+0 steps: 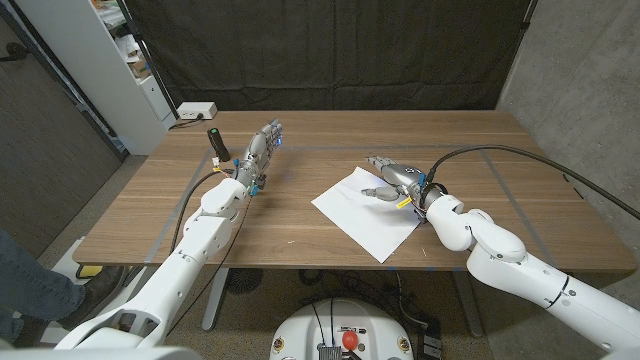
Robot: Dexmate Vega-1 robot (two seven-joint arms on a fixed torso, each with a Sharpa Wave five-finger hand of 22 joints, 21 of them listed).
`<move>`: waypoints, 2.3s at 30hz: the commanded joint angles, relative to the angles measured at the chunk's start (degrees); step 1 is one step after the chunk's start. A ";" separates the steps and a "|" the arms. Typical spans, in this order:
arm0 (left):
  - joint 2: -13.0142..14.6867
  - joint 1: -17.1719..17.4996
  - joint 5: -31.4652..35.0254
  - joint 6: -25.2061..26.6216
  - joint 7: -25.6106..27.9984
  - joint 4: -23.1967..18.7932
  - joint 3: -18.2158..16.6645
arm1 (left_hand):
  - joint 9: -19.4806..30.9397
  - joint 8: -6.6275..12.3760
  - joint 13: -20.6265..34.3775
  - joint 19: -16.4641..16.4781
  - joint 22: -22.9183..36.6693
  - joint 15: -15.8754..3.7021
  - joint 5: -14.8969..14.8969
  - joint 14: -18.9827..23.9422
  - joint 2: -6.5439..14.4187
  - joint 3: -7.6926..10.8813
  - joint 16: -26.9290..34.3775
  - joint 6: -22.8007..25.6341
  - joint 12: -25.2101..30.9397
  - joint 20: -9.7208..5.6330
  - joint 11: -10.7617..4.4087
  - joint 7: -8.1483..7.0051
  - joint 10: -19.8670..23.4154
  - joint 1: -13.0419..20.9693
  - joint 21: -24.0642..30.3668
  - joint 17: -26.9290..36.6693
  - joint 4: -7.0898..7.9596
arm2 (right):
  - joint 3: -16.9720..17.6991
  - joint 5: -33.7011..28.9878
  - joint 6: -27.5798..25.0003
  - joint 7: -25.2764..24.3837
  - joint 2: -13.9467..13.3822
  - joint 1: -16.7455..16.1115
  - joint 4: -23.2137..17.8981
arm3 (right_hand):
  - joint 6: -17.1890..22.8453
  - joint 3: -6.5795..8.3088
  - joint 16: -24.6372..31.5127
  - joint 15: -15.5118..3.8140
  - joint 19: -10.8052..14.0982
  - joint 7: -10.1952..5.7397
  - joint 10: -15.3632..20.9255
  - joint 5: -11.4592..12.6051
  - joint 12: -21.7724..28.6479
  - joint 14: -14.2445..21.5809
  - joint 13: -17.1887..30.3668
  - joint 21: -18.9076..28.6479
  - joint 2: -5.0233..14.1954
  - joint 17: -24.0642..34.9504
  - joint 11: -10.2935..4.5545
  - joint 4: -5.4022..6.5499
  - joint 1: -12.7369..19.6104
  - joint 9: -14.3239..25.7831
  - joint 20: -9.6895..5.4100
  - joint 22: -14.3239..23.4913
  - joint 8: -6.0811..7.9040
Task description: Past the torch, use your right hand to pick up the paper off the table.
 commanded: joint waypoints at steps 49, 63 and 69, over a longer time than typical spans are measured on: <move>0.15 0.11 0.35 0.87 0.64 -0.62 0.57 | 0.06 0.00 0.13 -0.32 0.33 0.24 -0.20 -0.32 0.62 -0.51 -0.20 1.08 -0.22 0.55 0.12 0.03 0.45 0.15 -1.20 0.22 0.00 | -4.84 3.33 -9.64 2.85 0.78 4.17 2.67 | -3.45 0.25 3.41 -0.88 9.24 1.48 7.33 3.11 2.44 9.80 0.06 0.94 -1.95 0.49 1.28 0.58 5.07 0.03 -0.35 0.50 1.21; 0.03 -0.05 0.28 1.08 0.40 -0.01 0.59 | 0.07 0.01 0.14 -0.32 0.35 0.20 -0.20 -0.27 0.66 -0.60 -0.19 1.20 -0.25 0.74 -0.08 0.01 0.52 0.14 -1.51 0.22 0.01 | -6.20 4.26 -10.53 3.08 0.67 5.35 3.45 | -3.55 0.29 3.58 -1.75 11.10 1.14 8.92 3.37 2.83 10.30 0.31 1.10 -1.85 0.88 -0.81 0.79 5.43 0.02 -0.20 0.48 1.27; -0.09 -0.15 0.30 1.18 0.36 0.12 0.67 | 0.07 -0.01 0.14 -0.30 0.35 0.17 -0.20 -0.26 0.68 -0.63 -0.19 1.21 -0.27 0.78 -0.20 0.01 0.53 0.14 -1.66 0.22 0.02 | -6.51 4.56 -10.77 2.58 0.58 5.36 3.52 | -3.26 0.34 3.62 -2.16 11.66 0.93 10.94 3.46 3.57 10.41 0.66 0.93 -1.77 1.10 -1.67 0.91 5.61 0.02 -0.11 0.44 1.46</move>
